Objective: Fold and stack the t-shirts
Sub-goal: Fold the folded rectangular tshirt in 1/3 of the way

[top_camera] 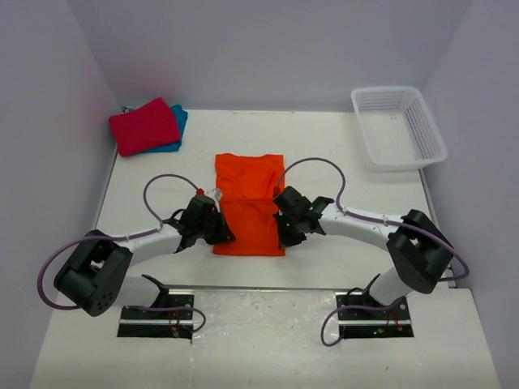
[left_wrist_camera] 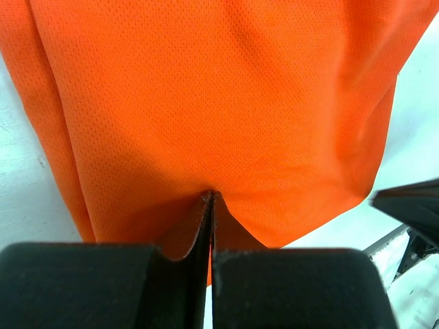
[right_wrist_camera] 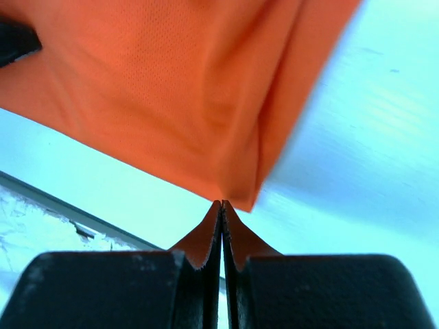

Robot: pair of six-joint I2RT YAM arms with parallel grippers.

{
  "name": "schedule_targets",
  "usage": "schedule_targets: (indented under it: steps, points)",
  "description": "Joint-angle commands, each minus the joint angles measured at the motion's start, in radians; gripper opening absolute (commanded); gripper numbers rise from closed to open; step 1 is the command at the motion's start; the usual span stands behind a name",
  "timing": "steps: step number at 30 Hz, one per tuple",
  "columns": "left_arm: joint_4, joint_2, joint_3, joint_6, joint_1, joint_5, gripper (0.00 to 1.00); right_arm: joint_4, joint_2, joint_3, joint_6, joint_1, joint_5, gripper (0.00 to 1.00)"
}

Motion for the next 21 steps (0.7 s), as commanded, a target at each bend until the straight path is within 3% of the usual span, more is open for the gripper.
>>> schedule_targets:
  steps: [1,7,12,13,14,21]
  points:
    - [-0.086,0.002,-0.021,0.019,-0.001,-0.071,0.00,-0.128,-0.093,0.075,-0.004,-0.002,0.106,0.00]
    - [-0.113,-0.016,0.030,0.050,-0.009,-0.046,0.00,-0.215,-0.009,0.285,-0.077,-0.015,0.182,0.00]
    - [-0.230,-0.095,0.160,0.079,-0.052,-0.086,0.00,-0.212,0.066,0.359,-0.109,-0.051,0.165,0.00]
    - [-0.240,-0.105,0.181,0.082,-0.067,-0.088,0.00,-0.212,0.079,0.382,-0.115,-0.057,0.166,0.04]
    - [-0.254,-0.116,0.217,0.082,-0.075,-0.088,0.00,-0.212,0.103,0.394,-0.123,-0.072,0.162,0.16]
    - [-0.262,-0.063,0.332,0.076,-0.159,-0.079,0.00,-0.216,0.191,0.467,-0.178,-0.150,0.125,0.29]
